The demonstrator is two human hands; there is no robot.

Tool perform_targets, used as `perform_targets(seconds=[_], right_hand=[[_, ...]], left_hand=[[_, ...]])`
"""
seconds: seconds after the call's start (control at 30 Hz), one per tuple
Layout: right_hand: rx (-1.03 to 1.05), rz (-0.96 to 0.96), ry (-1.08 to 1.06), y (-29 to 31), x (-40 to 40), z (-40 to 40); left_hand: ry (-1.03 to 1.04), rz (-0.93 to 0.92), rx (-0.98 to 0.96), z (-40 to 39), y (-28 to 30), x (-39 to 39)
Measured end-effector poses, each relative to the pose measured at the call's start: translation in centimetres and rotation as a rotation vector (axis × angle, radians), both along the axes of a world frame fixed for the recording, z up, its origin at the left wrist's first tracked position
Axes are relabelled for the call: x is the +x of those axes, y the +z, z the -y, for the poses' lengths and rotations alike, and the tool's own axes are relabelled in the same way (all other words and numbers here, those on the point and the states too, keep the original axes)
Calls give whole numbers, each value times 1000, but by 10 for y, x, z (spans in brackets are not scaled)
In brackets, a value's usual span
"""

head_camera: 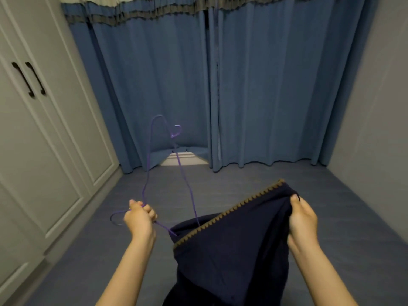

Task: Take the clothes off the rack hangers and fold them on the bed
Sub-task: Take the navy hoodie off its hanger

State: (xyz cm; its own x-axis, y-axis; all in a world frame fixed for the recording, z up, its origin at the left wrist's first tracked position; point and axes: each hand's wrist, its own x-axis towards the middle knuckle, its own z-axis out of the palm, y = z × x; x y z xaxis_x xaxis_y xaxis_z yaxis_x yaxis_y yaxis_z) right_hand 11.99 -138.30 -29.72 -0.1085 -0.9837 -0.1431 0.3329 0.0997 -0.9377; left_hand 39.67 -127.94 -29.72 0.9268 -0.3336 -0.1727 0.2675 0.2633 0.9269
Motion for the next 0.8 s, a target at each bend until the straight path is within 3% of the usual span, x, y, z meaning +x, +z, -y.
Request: perform_targets(seconds=[0.2, 0.43, 0.5, 0.67, 0.8], right_hand=[[-38, -205, 202, -18, 28, -24], [3, -265, 296, -50, 41, -33], [17, -272, 307, -55, 44, -35], [-8, -302, 337, -57, 60, -38], [-40, -340, 376, -61, 79, -41]], left_hand=[[-117, 49, 40, 12, -11, -9], [3, -25, -154, 17, 11, 32], [-26, -3, -127, 17, 6, 49], [-126, 346, 346, -5, -60, 89], [-384, 556, 849, -37, -145, 133]])
